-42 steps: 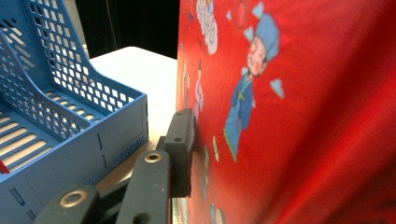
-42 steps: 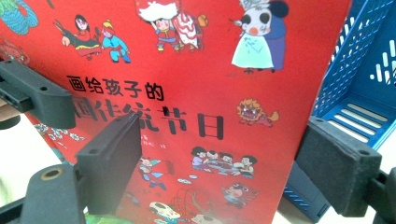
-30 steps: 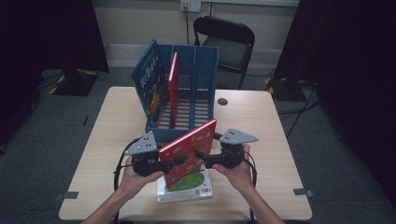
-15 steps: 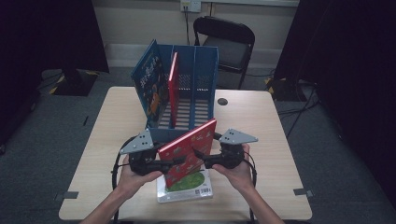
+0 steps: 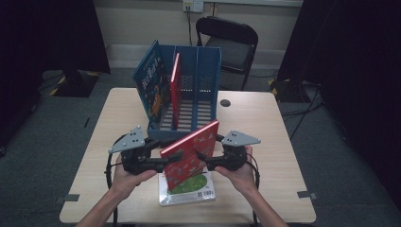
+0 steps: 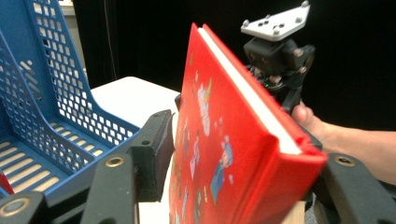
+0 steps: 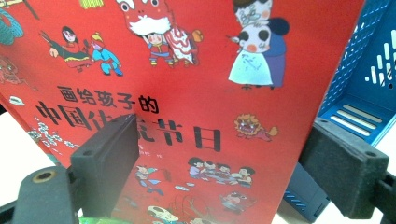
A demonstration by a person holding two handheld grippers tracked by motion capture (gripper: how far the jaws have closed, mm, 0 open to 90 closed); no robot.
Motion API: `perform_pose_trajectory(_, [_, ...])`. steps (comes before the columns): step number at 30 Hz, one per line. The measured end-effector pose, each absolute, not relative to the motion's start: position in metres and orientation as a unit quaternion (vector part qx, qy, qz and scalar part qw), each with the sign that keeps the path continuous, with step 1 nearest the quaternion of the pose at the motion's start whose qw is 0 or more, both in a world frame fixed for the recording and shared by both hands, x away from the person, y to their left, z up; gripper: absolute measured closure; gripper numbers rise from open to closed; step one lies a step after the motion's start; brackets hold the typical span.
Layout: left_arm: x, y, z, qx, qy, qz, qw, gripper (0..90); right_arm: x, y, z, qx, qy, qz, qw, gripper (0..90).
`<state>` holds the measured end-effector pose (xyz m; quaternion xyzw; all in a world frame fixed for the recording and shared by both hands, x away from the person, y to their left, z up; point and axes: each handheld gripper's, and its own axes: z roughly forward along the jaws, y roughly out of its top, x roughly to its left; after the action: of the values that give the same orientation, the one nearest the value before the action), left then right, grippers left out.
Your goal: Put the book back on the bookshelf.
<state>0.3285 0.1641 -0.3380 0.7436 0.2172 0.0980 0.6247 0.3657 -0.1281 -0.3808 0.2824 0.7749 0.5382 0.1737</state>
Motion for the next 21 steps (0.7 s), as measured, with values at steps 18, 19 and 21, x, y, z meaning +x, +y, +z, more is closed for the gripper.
perform_pose_trajectory(18, [0.320,0.198,-0.305,0.710,0.215,0.109,0.662,40.5,0.367,-0.128,-0.382,0.281,0.777,0.536,0.173,13.8])
perform_pose_trajectory(19, [0.320,0.198,-0.305,0.710,0.215,0.109,0.662,40.4,0.367,-0.128,-0.382,0.281,0.777,0.536,0.173,13.8])
perform_pose_trajectory(21, [0.322,0.209,-0.302,0.702,0.226,0.122,0.665,40.4,0.367,-0.128,-0.382,0.282,0.777,0.536,0.172,13.9])
